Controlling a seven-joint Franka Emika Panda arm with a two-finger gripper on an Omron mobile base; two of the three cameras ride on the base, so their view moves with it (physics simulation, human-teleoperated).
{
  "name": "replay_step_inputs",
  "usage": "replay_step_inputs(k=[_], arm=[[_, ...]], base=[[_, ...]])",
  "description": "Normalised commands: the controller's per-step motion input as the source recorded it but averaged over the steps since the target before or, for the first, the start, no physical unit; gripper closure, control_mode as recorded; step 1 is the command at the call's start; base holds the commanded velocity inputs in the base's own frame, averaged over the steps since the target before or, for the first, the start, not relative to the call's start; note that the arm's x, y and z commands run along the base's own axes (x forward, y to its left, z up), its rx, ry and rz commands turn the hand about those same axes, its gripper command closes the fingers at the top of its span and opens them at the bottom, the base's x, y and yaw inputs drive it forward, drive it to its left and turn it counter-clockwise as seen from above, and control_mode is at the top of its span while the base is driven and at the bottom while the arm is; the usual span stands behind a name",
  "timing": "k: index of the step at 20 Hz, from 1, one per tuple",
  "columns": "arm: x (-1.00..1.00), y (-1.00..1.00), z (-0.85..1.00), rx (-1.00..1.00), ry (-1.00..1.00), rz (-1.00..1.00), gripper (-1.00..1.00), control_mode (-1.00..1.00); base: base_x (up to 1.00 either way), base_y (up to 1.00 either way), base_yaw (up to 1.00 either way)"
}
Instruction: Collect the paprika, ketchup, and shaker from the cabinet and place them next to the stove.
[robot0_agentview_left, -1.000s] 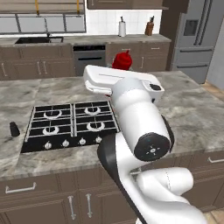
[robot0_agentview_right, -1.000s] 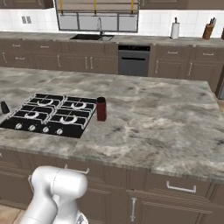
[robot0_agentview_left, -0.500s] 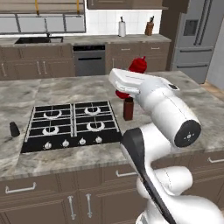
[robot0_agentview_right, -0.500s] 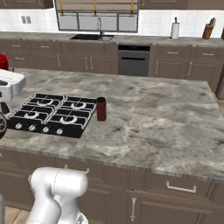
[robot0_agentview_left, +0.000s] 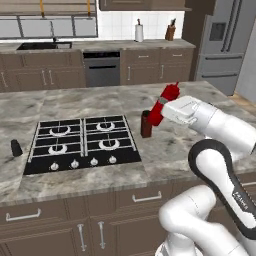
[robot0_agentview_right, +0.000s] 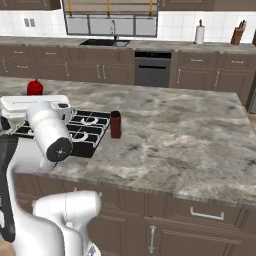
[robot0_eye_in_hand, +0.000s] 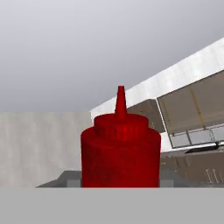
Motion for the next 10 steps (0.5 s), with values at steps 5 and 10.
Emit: replay_step_inputs(k=[5, 10], arm=[[-0.01, -0.04, -0.52, -0.21, -0.06, 0.24, 1.00, -1.00], [-0.04, -0.05, -0.45, -0.16, -0.11, 0.13, 1.00, -1.00]], base=[[0.00, 0.00, 0.00], [0.00, 0.00, 0.00]])
